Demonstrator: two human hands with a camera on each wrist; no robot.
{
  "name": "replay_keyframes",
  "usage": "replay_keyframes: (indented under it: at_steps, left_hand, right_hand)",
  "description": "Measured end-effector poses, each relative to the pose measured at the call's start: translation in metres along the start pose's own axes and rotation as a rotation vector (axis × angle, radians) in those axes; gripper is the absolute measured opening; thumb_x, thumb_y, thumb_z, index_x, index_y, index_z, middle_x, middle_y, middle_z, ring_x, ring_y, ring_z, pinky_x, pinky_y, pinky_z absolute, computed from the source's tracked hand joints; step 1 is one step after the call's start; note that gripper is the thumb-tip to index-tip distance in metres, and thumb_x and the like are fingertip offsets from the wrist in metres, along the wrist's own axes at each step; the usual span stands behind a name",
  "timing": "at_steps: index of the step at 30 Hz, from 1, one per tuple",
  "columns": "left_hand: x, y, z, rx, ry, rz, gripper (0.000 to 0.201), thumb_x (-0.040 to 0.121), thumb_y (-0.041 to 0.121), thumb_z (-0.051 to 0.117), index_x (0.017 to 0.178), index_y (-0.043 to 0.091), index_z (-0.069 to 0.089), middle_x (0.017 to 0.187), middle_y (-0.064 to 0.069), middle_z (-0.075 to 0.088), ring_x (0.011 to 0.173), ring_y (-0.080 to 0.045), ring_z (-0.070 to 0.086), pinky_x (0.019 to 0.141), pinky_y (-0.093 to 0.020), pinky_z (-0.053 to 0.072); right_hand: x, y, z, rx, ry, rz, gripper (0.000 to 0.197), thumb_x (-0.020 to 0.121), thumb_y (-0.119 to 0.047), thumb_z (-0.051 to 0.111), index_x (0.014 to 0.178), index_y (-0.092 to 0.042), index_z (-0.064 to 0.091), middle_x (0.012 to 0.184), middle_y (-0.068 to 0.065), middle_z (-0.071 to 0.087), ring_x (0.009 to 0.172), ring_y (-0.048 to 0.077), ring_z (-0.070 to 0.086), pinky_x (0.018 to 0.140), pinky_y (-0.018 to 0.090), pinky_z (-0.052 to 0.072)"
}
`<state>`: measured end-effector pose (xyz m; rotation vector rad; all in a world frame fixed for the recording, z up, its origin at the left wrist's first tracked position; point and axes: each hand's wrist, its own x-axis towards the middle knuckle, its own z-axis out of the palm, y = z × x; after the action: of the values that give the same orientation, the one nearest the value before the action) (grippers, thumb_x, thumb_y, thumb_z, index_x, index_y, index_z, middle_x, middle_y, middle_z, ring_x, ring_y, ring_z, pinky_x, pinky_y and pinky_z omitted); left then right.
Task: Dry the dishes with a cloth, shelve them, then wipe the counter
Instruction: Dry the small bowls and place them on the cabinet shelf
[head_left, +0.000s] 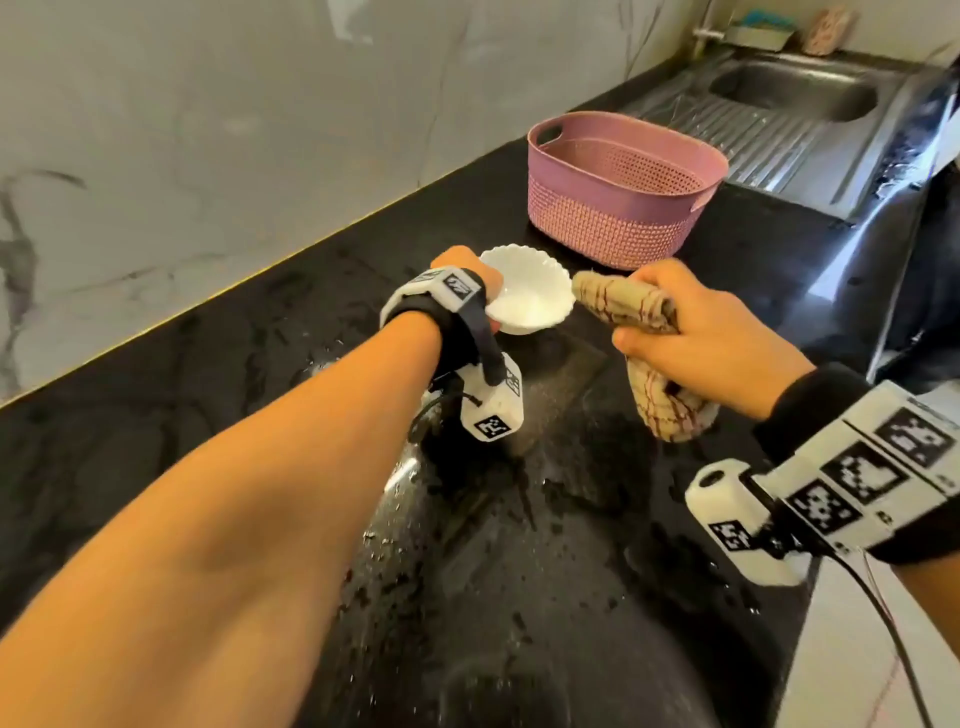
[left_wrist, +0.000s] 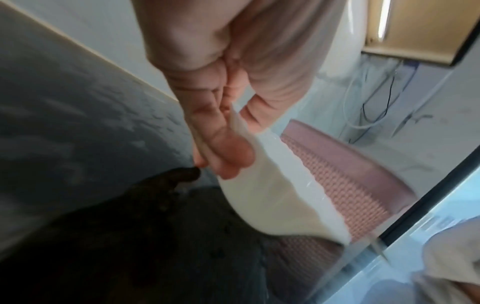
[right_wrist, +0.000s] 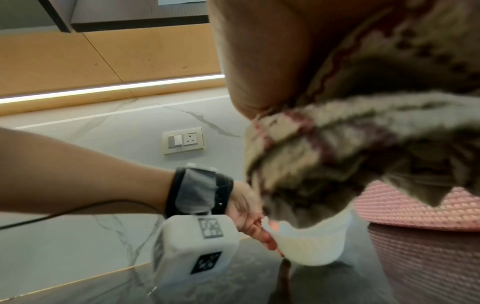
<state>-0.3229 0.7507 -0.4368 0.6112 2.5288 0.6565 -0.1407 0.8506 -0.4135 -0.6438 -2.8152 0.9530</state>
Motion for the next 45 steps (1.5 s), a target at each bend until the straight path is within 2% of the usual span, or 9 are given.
replay_keyframes:
  at_steps: [5,13,17,23,30,33,37,40,45]
  left_hand:
    - [-0.059,-0.044,-0.004,-0.294,0.164,-0.112,0.017,0.085,0.01,0.054,0.07,0.004,0.048,0.064,-0.009,0.046,0.054,-0.024,0.047,0.041,-0.022,0.039]
    - [-0.208,-0.151,0.001,-0.89,0.166,-0.256,0.019,0.091,0.009,0.042,0.094,-0.001,0.058,0.087,-0.011,0.052,0.085,-0.025,0.051,0.082,-0.044,0.047]
    - [-0.274,-0.192,-0.019,-1.172,0.117,-0.276,0.023,0.093,0.014,0.038,0.083,0.011,0.058,0.08,-0.007,0.061,0.072,-0.023,0.057,0.072,-0.033,0.048]
    - [-0.346,-0.24,-0.05,-1.358,0.113,-0.102,0.039,0.093,0.049,0.036,0.11,0.028,0.064,0.103,-0.001,0.066,0.096,-0.021,0.06,0.083,-0.039,0.047]
    - [-0.39,-0.285,-0.066,-1.472,0.293,-0.03,0.053,0.091,0.054,0.039,0.129,0.02,0.053,0.129,-0.011,0.059,0.12,-0.027,0.056,0.09,-0.038,0.051]
    - [-0.41,-0.308,-0.076,-1.455,0.34,0.046,0.047,0.093,0.05,0.039,0.131,0.024,0.048,0.127,-0.01,0.06,0.114,-0.026,0.061,0.089,-0.041,0.053]
    - [-0.437,-0.326,-0.095,-1.352,0.417,0.113,0.051,0.086,0.048,0.042,0.129,0.022,0.051,0.127,-0.011,0.06,0.115,-0.029,0.059,0.091,-0.049,0.051]
    - [-0.448,-0.332,-0.096,-1.249,0.432,0.122,0.046,0.084,0.047,0.042,0.12,0.025,0.058,0.125,-0.007,0.061,0.115,-0.026,0.059,0.096,-0.05,0.049]
    - [-0.45,-0.334,-0.098,-1.273,0.34,0.072,0.038,0.098,0.042,0.033,0.124,0.027,0.057,0.119,-0.001,0.064,0.105,-0.021,0.063,0.081,-0.046,0.055]
  right_hand:
    - [-0.019,-0.045,0.009,0.238,0.135,-0.183,0.027,0.087,-0.013,0.059,0.108,-0.016,0.041,0.095,-0.008,0.054,0.085,-0.003,0.053,0.07,0.001,0.042]
    - [-0.1,-0.14,0.107,-0.014,0.046,-0.491,0.026,0.08,-0.02,0.063,0.104,-0.01,0.059,0.097,0.01,0.063,0.09,0.03,0.058,0.08,0.04,0.047]
    - [-0.138,-0.17,0.156,-0.347,0.098,-0.626,0.027,0.075,-0.022,0.059,0.099,-0.011,0.063,0.095,0.008,0.066,0.093,0.032,0.06,0.099,0.056,0.037]
    - [-0.188,-0.254,0.198,-0.165,0.111,-0.738,0.038,0.078,-0.032,0.047,0.092,-0.002,0.066,0.083,0.014,0.069,0.077,0.029,0.061,0.069,0.026,0.044]
    - [-0.218,-0.31,0.238,0.156,-0.252,-0.72,0.054,0.084,-0.041,0.046,0.126,-0.008,0.052,0.124,0.009,0.058,0.12,0.026,0.048,0.11,0.041,0.03]
    - [-0.228,-0.321,0.247,0.04,-0.343,-0.907,0.064,0.08,-0.027,0.057,0.138,-0.005,0.04,0.141,0.012,0.046,0.133,0.011,0.03,0.116,0.025,0.004]
    - [-0.235,-0.325,0.251,-0.096,-0.248,-1.306,0.061,0.065,-0.017,0.039,0.125,-0.003,0.044,0.119,0.025,0.061,0.117,0.024,0.038,0.097,0.063,0.015]
    - [-0.216,-0.324,0.245,-0.278,-0.353,-1.481,0.046,0.075,-0.018,0.046,0.12,-0.015,0.051,0.117,0.011,0.066,0.115,0.024,0.053,0.113,0.043,0.022]
    - [-0.184,-0.351,0.221,-0.761,-0.076,-1.915,0.022,0.09,-0.01,0.05,0.086,-0.013,0.072,0.084,0.005,0.073,0.083,0.025,0.07,0.1,0.035,0.041]
